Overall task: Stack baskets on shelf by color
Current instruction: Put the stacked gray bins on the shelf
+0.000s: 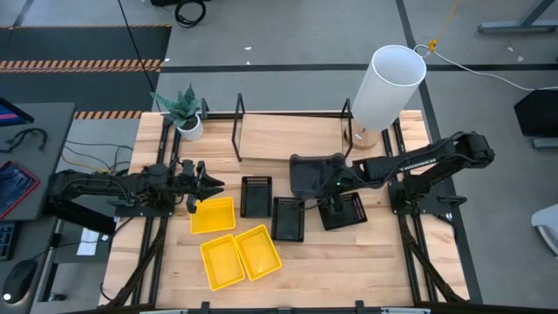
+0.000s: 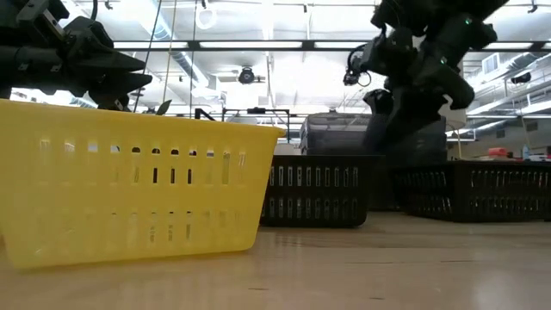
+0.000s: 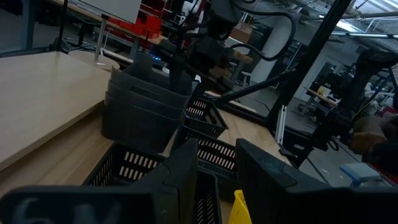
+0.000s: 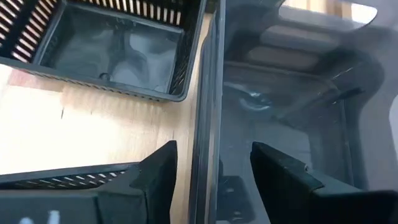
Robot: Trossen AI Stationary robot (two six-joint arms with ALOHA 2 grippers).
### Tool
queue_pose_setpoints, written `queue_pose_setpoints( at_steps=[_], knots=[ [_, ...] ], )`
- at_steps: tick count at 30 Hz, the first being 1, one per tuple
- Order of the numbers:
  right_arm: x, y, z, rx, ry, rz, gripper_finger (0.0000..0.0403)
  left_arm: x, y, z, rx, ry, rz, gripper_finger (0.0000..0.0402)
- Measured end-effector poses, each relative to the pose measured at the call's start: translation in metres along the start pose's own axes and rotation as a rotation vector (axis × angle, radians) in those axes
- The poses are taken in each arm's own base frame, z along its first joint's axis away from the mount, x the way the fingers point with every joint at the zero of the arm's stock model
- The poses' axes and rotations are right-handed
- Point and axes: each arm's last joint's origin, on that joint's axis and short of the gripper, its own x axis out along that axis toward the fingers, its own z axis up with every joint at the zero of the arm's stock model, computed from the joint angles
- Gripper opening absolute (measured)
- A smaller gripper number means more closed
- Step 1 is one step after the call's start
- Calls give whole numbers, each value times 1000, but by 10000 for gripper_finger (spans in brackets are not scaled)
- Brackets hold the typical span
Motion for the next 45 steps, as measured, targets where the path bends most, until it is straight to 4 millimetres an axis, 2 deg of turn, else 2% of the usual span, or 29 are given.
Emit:
queue_pose_setpoints(
  at_steps=[9, 20, 25, 34, 45],
  knots=[
    [2, 0, 0, 4, -34, -12, 182, 0, 0, 0, 1, 0, 0, 117],
    [-6, -3, 8, 33, 26, -1, 187, 0, 0, 0, 0, 0, 0, 117],
    [-7, -2, 4, 55, 78, 5, 187, 0, 0, 0, 1, 0, 0, 117],
    [7, 0, -2, 70, 171, -1, 186, 0, 0, 0, 0, 1, 0, 117],
    [-2, -3, 7, 27, 220, -21, 130, 0, 0, 0, 0, 0, -1, 117]
  ],
)
